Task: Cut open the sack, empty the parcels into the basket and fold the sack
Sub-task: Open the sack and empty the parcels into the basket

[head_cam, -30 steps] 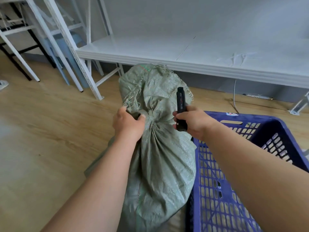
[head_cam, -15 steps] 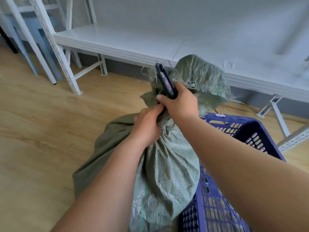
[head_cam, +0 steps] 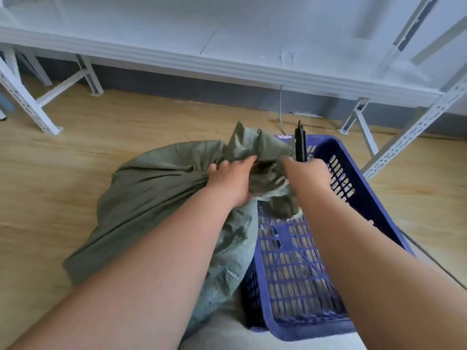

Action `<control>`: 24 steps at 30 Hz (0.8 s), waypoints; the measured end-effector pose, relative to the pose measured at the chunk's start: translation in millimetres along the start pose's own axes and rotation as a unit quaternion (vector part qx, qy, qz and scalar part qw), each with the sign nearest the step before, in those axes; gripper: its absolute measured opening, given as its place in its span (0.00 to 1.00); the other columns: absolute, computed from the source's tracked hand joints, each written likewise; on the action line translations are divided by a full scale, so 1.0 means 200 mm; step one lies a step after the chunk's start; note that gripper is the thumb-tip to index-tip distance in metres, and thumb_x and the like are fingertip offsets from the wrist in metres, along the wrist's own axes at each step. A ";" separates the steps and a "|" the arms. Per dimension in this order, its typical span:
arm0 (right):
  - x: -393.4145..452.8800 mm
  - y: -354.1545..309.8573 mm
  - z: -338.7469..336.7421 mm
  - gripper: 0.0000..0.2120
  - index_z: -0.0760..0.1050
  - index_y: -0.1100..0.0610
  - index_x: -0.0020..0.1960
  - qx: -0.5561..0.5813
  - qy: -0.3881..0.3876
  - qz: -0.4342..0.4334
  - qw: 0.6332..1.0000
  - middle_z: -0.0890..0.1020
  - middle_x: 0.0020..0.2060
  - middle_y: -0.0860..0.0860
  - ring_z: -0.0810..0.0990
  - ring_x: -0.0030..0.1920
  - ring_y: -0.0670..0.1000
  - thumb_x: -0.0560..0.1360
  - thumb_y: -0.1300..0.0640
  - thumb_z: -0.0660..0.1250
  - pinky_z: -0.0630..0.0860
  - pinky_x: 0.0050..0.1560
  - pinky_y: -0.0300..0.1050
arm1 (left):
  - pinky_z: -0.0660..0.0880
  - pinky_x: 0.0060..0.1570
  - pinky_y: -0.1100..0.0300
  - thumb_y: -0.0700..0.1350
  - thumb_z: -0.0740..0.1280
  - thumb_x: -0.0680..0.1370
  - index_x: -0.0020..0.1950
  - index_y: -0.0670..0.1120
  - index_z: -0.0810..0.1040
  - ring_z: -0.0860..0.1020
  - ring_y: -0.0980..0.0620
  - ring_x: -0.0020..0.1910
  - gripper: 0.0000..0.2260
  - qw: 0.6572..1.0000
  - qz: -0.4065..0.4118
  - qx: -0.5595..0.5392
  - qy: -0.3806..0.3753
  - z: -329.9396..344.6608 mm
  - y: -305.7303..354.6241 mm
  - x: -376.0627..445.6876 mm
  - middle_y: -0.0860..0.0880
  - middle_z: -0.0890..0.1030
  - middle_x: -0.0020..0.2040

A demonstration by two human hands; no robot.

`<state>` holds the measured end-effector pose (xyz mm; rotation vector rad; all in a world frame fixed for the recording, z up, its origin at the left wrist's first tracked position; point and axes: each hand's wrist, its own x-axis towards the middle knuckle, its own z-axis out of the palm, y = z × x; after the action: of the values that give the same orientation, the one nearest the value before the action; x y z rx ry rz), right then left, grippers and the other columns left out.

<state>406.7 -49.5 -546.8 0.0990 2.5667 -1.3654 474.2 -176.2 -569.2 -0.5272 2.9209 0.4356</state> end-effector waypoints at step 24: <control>0.20 0.59 -0.02 0.12 0.73 0.62 0.62 0.213 -0.063 0.278 0.934 0.80 0.36 0.55 0.74 0.15 0.46 0.79 0.62 0.61 0.70 0.17 0.35 | 0.65 0.67 0.47 0.51 0.69 0.75 0.78 0.51 0.53 0.68 0.40 0.69 0.37 0.993 -0.085 -0.009 -0.079 0.08 0.19 0.14 0.45 0.67 0.74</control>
<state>387.5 18.5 -649.2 0.7235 1.8777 -1.5825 436.3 -146.6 -579.5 -0.7030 2.6961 0.4589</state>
